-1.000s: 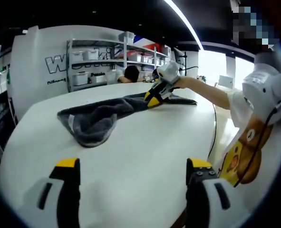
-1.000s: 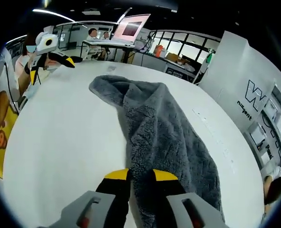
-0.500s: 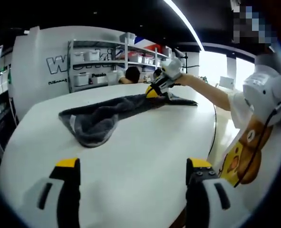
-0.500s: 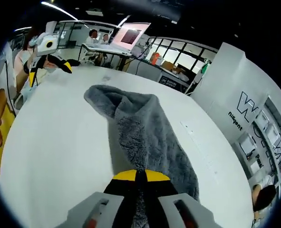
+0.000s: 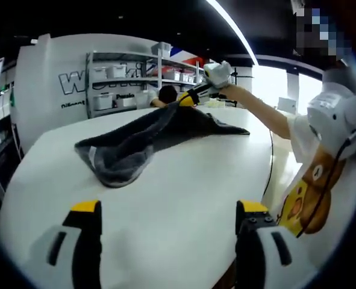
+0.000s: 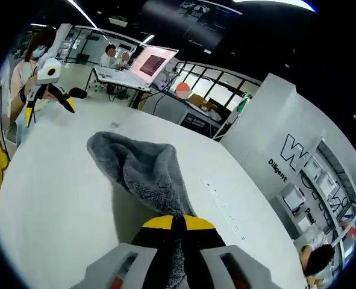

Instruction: Fold the towel on the table until its edges align and the towel forms a compact rectangular stack.

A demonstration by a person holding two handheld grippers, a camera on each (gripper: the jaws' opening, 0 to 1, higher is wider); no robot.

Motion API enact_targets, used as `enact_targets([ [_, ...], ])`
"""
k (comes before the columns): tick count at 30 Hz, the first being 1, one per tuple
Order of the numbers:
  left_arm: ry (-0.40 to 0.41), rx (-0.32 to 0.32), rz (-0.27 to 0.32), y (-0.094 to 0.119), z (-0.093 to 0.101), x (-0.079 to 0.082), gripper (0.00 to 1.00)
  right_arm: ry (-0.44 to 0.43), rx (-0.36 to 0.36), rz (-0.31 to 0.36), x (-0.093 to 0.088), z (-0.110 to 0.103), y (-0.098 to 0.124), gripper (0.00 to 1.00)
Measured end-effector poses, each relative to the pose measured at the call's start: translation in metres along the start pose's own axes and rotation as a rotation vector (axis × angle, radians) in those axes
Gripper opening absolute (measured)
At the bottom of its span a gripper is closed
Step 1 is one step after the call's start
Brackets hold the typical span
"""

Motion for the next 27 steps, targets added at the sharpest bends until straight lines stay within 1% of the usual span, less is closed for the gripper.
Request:
enact_targets([
  [5,0.005,0.001,-0.001,0.0,0.0,-0.002,0.97,0.0,-0.032,0.001,0.002,0.008,-0.004,0.03],
  [11,0.005,-0.001,0.002,0.001,0.0,-0.002,0.97,0.02,-0.078,-0.034,-0.005,0.02,-0.014,0.03],
  [17,0.005,0.001,0.0,0.002,-0.001,-0.002,0.97,0.02,-0.105,-0.079,-0.018,0.033,-0.03,0.03],
  [20,0.005,-0.002,-0.001,0.002,-0.001,-0.002,0.97,0.018,-0.108,-0.093,-0.022,0.036,-0.034,0.03],
  [24,0.007,0.001,-0.002,0.002,-0.002,-0.002,0.97,0.012,-0.125,-0.14,-0.035,0.048,-0.046,0.03],
  [27,0.008,0.003,-0.001,0.002,-0.002,-0.002,0.97,-0.009,-0.121,-0.167,-0.045,0.053,-0.055,0.03],
])
Point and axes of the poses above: the point that each gripper's makers call its tool centre point, and the gripper's own axes: y roughly backward along the fingers, z roughly to its right, x roughly out of its top, the point moved 2 cm from there along y, roughly backward along the fingers, and after that the axes turned 9 degrees about -y, right-handed, at the moved point
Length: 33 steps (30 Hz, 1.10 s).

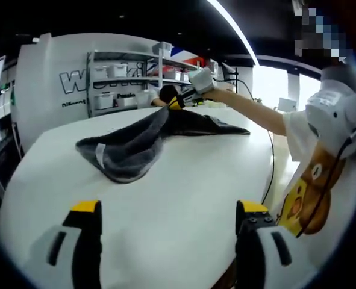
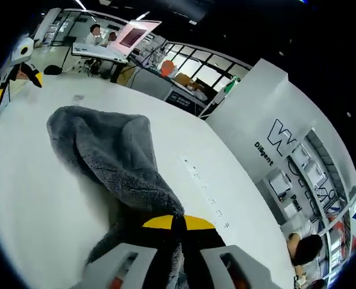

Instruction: Fold the towel on the table until its edges align and the towel forms a compact rectangular stack.

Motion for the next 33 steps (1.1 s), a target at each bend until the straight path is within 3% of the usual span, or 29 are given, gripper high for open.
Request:
enact_targets([
  [15,0.014,0.004,-0.008,0.001,-0.001,-0.005,0.97,-0.004,0.062,-0.137,-0.036,-0.017,-0.042,0.03],
  [33,0.019,0.011,-0.005,0.004,-0.002,-0.007,0.97,-0.011,0.063,-0.146,-0.036,-0.016,-0.04,0.07],
])
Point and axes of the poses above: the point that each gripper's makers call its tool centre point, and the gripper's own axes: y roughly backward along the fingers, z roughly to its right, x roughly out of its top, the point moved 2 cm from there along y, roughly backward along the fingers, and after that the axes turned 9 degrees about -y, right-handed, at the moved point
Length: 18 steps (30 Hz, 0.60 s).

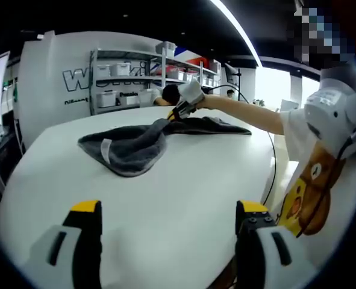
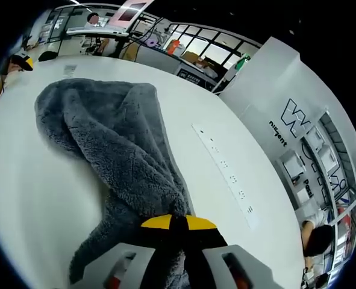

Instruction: Fold the towel on the table until its edges align and the towel forms a compact rectangular stack.

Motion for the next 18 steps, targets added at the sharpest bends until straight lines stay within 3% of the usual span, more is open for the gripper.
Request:
enact_targets([
  [11,0.002,0.009,0.004,0.003,0.002,-0.001,0.97,-0.031,-0.03,0.065,0.006,0.012,0.024,0.19],
  [18,-0.006,0.007,0.016,0.004,0.006,0.003,0.97,-0.101,-0.047,0.147,0.006,0.016,0.057,0.23],
])
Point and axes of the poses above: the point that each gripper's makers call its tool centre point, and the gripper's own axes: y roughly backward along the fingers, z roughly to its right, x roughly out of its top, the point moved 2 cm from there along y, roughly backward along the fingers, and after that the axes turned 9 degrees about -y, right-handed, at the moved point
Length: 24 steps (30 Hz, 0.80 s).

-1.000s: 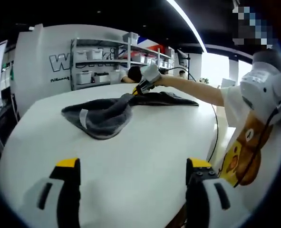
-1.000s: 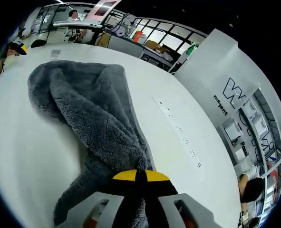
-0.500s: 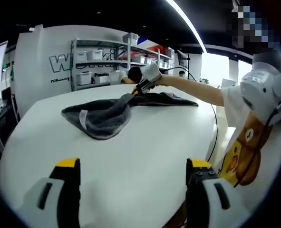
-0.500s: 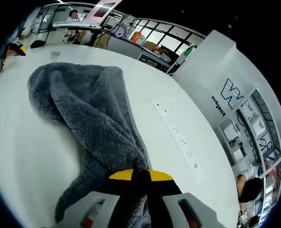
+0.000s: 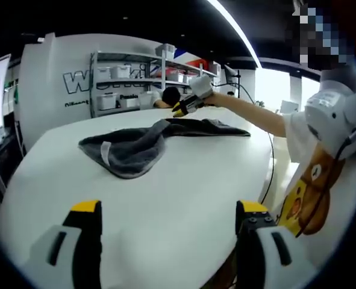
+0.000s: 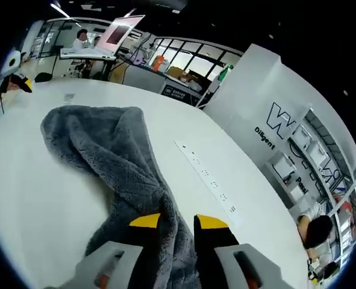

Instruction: Fold the towel on the table until its edges align and the towel forms a compact rectangular stack.

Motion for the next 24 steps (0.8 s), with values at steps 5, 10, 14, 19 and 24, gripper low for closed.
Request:
enact_targets([
  [5,-0.003,0.002,0.002,0.0,0.0,0.001,0.97,-0.035,0.008,0.043,0.002,-0.005,0.021,0.26],
  [10,-0.009,-0.004,0.013,-0.001,0.003,0.005,0.97,-0.05,0.017,0.065,0.002,-0.014,0.044,0.35],
  [14,-0.014,-0.011,0.014,-0.001,0.006,0.006,0.97,-0.057,0.014,0.084,0.002,-0.022,0.063,0.43],
  [19,-0.017,-0.016,0.02,-0.002,0.007,0.008,0.97,-0.068,0.032,0.106,-0.001,-0.034,0.082,0.48],
  [24,-0.021,-0.022,0.026,-0.003,0.008,0.009,0.97,-0.055,0.037,0.11,-0.006,-0.046,0.099,0.57],
])
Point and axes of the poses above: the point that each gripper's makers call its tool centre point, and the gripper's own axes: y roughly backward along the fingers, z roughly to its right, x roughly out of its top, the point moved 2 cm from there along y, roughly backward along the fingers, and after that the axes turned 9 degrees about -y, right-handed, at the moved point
